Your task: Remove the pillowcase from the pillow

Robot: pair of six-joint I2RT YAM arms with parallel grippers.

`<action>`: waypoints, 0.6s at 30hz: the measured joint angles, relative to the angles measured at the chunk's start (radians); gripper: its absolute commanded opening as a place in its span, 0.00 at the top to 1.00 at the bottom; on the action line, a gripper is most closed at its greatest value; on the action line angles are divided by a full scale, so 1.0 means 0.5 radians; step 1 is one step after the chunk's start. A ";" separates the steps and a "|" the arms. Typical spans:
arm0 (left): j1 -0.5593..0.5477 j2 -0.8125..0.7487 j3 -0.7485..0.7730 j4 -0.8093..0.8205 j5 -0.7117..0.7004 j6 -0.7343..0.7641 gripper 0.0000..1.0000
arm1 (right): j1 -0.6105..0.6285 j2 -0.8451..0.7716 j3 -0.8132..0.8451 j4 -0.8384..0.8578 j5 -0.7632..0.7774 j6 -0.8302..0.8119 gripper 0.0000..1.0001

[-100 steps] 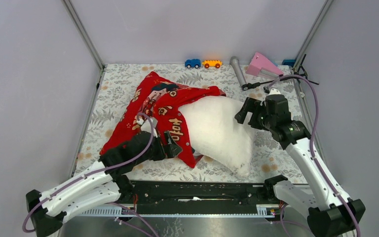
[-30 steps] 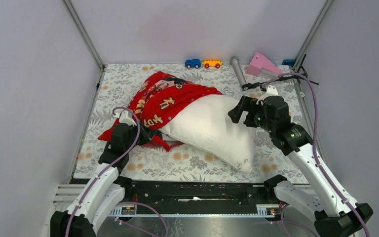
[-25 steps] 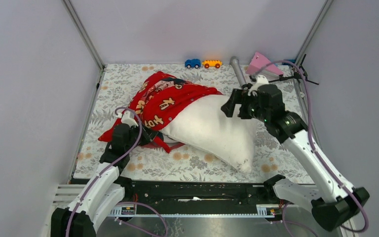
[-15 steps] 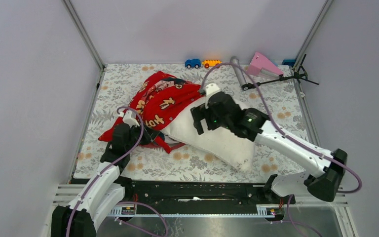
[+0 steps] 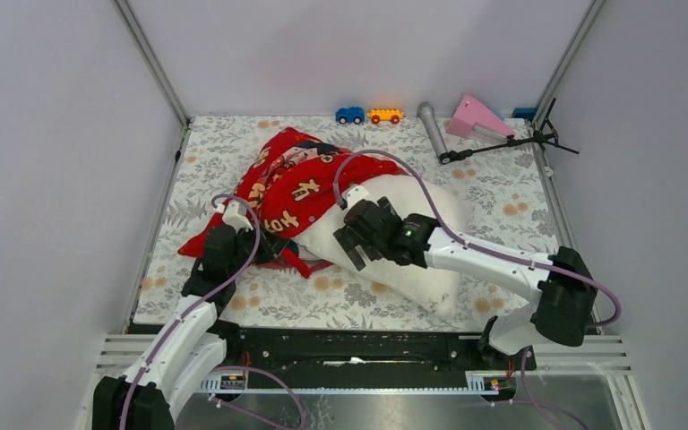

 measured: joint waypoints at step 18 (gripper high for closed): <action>-0.069 -0.015 0.036 -0.112 -0.222 -0.229 1.00 | -0.513 -0.948 -0.582 0.371 0.143 0.396 1.00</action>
